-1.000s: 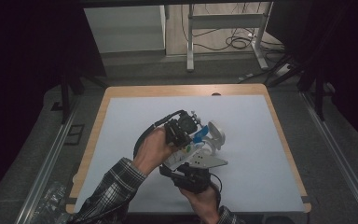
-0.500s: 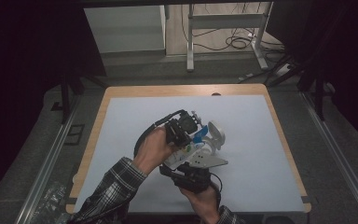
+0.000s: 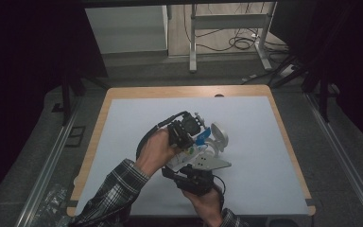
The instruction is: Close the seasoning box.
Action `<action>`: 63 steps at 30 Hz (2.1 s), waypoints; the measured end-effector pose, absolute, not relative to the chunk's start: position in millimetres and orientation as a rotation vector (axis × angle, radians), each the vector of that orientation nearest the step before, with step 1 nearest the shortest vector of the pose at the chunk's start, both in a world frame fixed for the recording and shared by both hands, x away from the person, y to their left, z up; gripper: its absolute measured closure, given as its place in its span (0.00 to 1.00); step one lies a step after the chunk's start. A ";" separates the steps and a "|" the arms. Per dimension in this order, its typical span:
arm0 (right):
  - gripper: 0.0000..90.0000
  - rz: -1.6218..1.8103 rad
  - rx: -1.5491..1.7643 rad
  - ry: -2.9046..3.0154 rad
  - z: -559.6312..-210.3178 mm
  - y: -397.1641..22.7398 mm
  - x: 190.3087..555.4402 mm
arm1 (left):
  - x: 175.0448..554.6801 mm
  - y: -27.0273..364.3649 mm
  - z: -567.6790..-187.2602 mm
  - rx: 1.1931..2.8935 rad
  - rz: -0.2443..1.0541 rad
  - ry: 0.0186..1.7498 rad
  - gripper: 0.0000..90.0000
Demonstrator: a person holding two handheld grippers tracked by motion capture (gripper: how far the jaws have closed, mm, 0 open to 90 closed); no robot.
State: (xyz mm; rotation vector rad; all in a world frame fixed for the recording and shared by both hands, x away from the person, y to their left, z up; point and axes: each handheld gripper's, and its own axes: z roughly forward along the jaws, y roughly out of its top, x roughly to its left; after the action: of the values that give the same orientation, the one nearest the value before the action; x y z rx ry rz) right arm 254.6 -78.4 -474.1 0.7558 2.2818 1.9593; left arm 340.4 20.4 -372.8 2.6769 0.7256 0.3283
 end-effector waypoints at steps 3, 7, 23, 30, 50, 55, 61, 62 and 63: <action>0.82 1.960 0.756 2.282 -474.0 -78.5 254.5 | 340.3 20.1 -372.8 2.680 0.329 0.726 1.00; 0.82 1.959 0.756 2.282 -473.9 -78.5 254.5 | 340.5 20.0 -373.1 2.682 0.327 0.726 1.00; 0.82 1.962 0.755 2.279 -473.5 -78.8 254.5 | 341.2 19.1 -374.5 2.688 0.328 0.729 1.00; 0.82 1.961 0.751 2.279 -473.3 -79.0 254.3 | 341.5 19.0 -374.8 2.690 0.324 0.729 1.00; 0.82 1.966 0.747 2.272 -470.5 -79.6 254.5 | 342.6 17.1 -373.0 2.704 0.320 0.729 1.00; 0.82 1.966 0.746 2.271 -470.4 -79.6 254.5 | 342.5 17.3 -373.0 2.701 0.322 0.728 1.00; 0.82 1.967 0.746 2.269 -470.1 -79.5 254.3 | 342.4 17.4 -373.1 2.697 0.322 0.730 1.00; 0.82 1.967 0.746 2.269 -470.2 -79.5 254.3 | 342.5 17.6 -373.3 2.697 0.320 0.729 1.00; 0.82 1.964 0.745 2.269 -470.6 -79.6 254.2 | 342.5 17.6 -373.3 2.698 0.319 0.729 1.00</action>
State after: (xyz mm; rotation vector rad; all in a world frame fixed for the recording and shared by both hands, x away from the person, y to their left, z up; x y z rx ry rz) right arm 254.2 -79.6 -470.6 0.7454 2.2695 1.9645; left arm 342.5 17.6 -373.3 2.6978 0.7295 0.3189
